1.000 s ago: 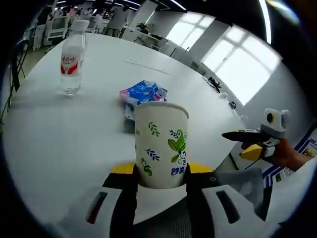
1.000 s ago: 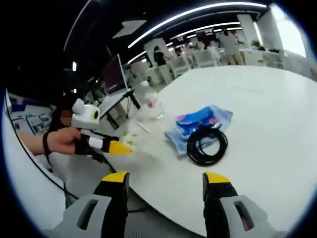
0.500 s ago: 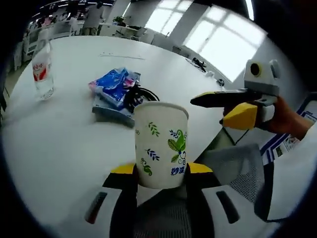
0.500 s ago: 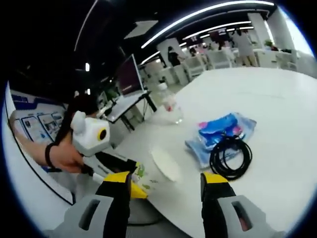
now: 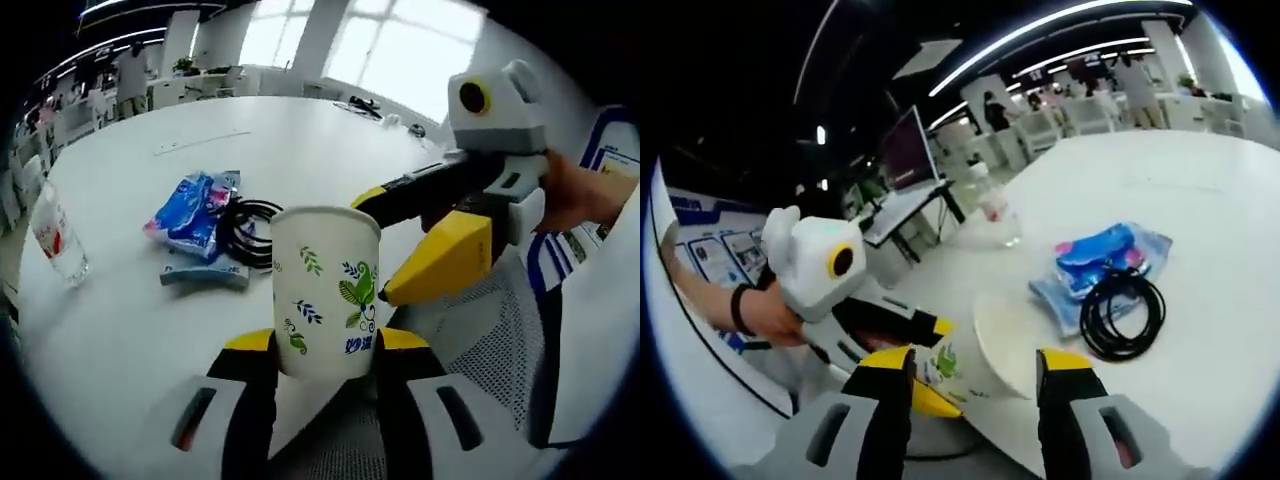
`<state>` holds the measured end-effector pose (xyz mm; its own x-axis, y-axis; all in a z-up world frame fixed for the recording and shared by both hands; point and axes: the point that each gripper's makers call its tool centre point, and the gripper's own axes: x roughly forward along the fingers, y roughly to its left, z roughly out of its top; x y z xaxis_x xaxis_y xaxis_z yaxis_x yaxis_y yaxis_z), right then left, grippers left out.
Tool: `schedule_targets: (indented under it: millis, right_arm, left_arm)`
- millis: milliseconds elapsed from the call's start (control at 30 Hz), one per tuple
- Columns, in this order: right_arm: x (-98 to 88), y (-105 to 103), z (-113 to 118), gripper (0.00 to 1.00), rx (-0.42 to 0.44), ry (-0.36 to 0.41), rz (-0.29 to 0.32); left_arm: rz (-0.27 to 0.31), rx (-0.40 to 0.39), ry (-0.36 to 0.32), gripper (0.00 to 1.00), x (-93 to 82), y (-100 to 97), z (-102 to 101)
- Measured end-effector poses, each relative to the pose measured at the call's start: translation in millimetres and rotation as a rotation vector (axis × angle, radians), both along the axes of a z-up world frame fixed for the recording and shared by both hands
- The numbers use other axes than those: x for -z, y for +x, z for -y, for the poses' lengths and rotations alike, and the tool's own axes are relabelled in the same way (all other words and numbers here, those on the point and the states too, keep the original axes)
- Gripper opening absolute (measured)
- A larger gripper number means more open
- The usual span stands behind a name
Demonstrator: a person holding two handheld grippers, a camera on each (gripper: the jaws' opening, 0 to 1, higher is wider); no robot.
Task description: Arrange the tabletop items into an orderly group along one side of the table until the central work area is clear of visible clutter.
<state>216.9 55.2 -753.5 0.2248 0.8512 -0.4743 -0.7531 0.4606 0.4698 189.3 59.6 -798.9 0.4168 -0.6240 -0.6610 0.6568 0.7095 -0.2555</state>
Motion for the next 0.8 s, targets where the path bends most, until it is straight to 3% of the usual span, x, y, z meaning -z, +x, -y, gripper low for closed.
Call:
schedule_targets:
  millis: [467,600,667,800]
  right_arm:
    - [-1.1,-7,1,0.35,0.016,0.038,-0.026]
    - [-2.3,-6,1,0.16,0.028,0.06,-0.036]
    - [-9.3,-6,-1,0.09,0.041,0.112,-0.048]
    - [-6.5,-9,-2,0.05,0.035,0.119,-0.042]
  left_arm:
    - [0.094,0.185,0.074,0.36,-6.2,-2.4,23]
    - [0.097,0.21,0.09,0.36,-4.5,-4.4,25]
    - [0.082,0.214,0.096,0.36,-2.2,-5.0,24]
    - [0.08,0.223,0.124,0.36,1.0,-3.1,21]
